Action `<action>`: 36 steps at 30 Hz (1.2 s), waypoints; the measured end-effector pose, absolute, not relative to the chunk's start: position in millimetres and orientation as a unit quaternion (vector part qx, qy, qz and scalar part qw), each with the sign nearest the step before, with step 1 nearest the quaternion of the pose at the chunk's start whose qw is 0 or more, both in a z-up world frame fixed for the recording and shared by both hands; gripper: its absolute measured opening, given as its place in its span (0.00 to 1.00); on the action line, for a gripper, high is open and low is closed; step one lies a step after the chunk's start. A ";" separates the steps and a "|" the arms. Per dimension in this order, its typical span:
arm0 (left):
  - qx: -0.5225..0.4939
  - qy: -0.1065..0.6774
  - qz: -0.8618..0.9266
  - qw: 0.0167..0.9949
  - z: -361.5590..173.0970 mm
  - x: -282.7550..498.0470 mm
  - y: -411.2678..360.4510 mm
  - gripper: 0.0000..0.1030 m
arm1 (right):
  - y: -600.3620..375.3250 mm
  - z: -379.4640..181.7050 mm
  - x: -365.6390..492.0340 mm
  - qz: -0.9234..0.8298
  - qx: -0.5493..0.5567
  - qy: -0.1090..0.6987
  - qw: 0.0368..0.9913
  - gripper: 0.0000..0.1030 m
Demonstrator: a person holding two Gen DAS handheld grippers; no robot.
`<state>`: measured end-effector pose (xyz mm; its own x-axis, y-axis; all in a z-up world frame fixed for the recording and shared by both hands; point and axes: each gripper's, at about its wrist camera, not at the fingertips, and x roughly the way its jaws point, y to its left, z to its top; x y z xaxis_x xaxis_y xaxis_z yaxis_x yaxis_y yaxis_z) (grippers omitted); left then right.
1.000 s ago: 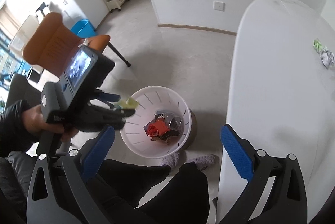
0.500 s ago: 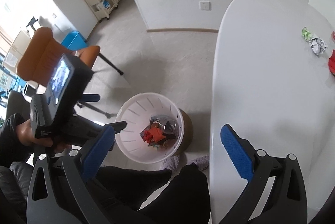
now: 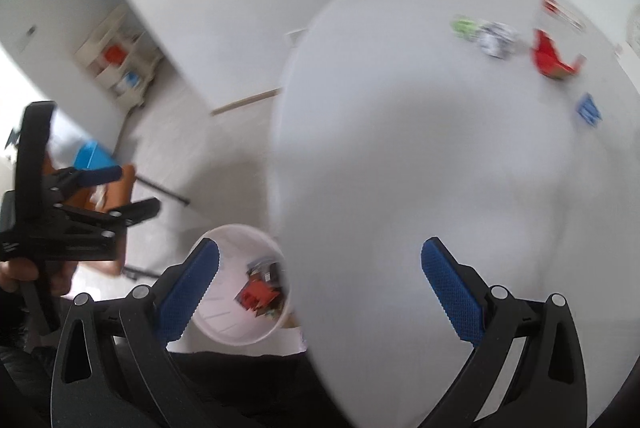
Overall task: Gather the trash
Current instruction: 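Move both tools back toward the table, then grasp the white printed paper ball with the right gripper while the left gripper grasps the green paper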
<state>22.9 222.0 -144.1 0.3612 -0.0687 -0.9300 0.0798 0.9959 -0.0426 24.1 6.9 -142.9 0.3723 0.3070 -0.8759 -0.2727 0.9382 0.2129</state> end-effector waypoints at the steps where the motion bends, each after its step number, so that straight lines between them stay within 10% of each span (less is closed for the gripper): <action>1: 0.012 0.559 -0.054 0.828 -140.8 33.2 213.1 0.92 | -3.2 -143.5 30.2 0.166 0.019 0.531 0.831 0.97; 25: 0.053 0.539 -0.117 0.833 -144.4 275.8 46.9 0.92 | -104.8 -203.6 315.4 0.175 -0.033 0.509 0.842 0.97; 31: 0.032 0.542 -0.116 0.832 -156.4 304.2 34.8 0.92 | -110.9 -217.7 330.4 0.180 -0.040 0.500 0.846 0.56; 36: 0.033 0.536 -0.131 0.833 -156.4 324.0 17.3 0.92 | -125.7 -210.7 326.9 0.177 -0.021 0.487 0.855 0.46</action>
